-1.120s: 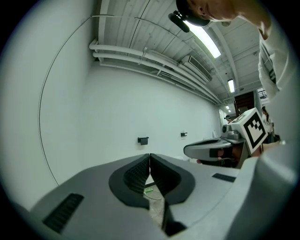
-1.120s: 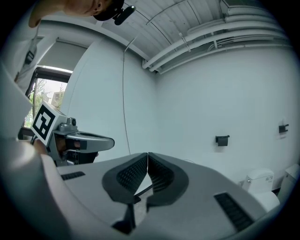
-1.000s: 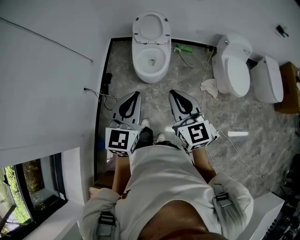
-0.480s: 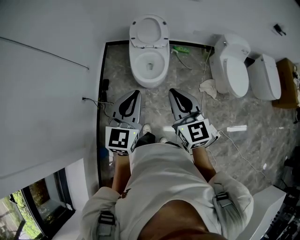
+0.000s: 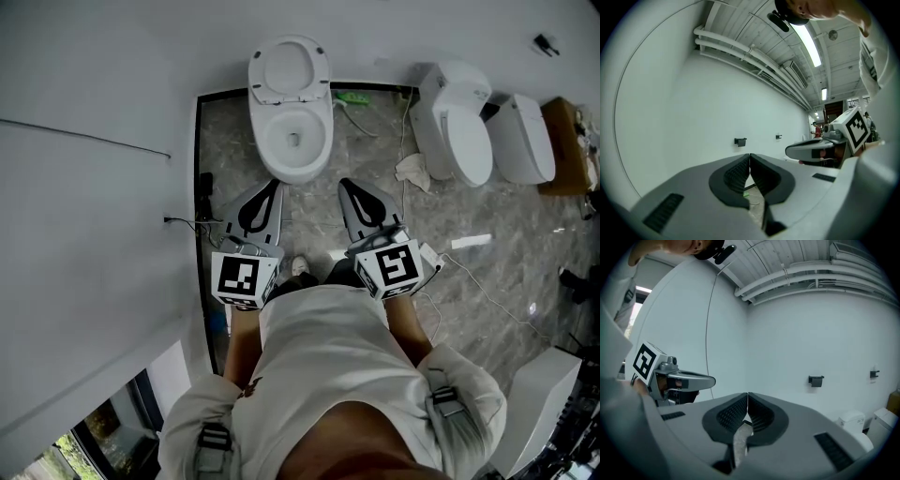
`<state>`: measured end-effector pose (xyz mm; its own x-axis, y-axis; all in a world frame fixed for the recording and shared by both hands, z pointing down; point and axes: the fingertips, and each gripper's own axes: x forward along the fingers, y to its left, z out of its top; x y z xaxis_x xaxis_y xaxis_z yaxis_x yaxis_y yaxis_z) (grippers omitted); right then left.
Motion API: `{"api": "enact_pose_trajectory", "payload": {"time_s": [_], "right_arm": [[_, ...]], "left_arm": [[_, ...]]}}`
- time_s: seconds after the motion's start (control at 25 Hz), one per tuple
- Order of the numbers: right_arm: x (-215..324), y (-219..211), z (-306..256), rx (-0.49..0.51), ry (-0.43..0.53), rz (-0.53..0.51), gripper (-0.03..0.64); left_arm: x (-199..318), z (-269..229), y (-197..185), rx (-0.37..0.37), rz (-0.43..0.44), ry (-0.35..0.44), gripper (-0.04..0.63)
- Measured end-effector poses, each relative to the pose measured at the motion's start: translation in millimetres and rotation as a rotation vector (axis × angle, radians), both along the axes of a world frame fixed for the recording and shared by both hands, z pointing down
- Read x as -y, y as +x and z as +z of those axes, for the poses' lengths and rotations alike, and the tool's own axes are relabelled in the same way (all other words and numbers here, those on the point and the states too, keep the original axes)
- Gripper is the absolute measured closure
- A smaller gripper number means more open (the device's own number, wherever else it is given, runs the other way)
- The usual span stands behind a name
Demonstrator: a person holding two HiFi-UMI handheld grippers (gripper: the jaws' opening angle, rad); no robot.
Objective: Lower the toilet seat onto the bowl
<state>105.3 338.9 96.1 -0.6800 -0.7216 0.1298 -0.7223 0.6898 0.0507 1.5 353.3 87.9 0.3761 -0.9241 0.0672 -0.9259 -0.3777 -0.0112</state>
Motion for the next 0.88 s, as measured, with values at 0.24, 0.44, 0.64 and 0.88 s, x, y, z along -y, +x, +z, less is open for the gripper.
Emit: {"api": "enact_pose_trajectory", "payload": {"time_s": [0.24,0.44,0.64,0.88], "right_arm": [[24,-6,1,-0.007,-0.024,0.033,0.595],[43,-2,4,-0.009,-0.032,0.053,0.595],[68,6,2,0.005,-0.028,0.051,0.595],[108,8,1,0.017,-0.023,0.016,0.595]], "left_arm": [[28,0,-8,-0.009,0.03,-0.023,0.572],[51,6,-4,-0.012,0.051,-0.035,0.572],[75,2,5,0.0,0.054,-0.029,0.572],[111,-1,11,0.008,0.031,-0.027,0.572]]}}
